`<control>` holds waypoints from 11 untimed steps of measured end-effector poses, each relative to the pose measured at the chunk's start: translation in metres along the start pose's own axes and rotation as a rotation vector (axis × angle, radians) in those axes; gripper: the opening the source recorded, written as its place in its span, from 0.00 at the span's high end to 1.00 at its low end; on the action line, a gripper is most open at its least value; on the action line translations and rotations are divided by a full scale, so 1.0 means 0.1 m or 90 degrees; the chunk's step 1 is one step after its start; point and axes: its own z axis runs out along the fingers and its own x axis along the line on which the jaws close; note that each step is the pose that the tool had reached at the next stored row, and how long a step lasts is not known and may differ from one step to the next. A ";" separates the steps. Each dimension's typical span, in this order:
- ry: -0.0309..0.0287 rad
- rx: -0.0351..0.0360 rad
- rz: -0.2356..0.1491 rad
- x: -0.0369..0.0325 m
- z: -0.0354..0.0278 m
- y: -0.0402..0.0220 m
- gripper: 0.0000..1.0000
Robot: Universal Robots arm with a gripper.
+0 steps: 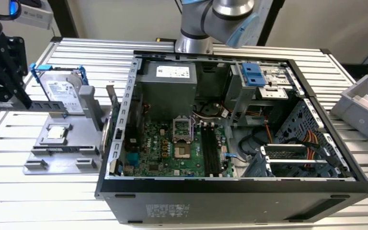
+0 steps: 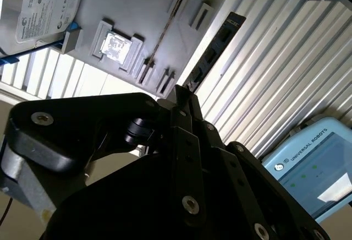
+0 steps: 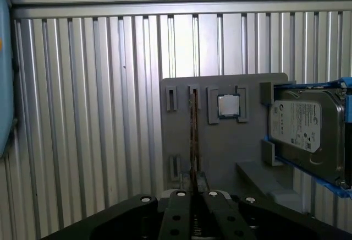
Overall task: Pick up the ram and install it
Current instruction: 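Pick up the ram and move it above insertion slot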
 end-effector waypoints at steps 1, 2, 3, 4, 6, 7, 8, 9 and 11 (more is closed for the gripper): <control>0.0000 0.0000 0.000 0.000 0.000 0.000 1.00; 0.0000 0.0000 0.000 0.000 -0.001 0.000 1.00; 0.0000 0.0000 0.000 0.000 -0.001 0.000 1.00; 0.0000 0.0000 0.000 0.000 -0.002 0.000 1.00; 0.0001 -0.0001 0.000 -0.001 -0.004 -0.002 1.00; 0.0001 -0.0001 0.000 -0.001 -0.005 -0.008 1.00; 0.0001 -0.0001 0.000 -0.002 -0.005 -0.017 1.00; 0.0000 0.0000 0.000 -0.002 -0.003 -0.030 1.00; 0.0000 0.0000 0.000 -0.003 -0.003 -0.058 1.00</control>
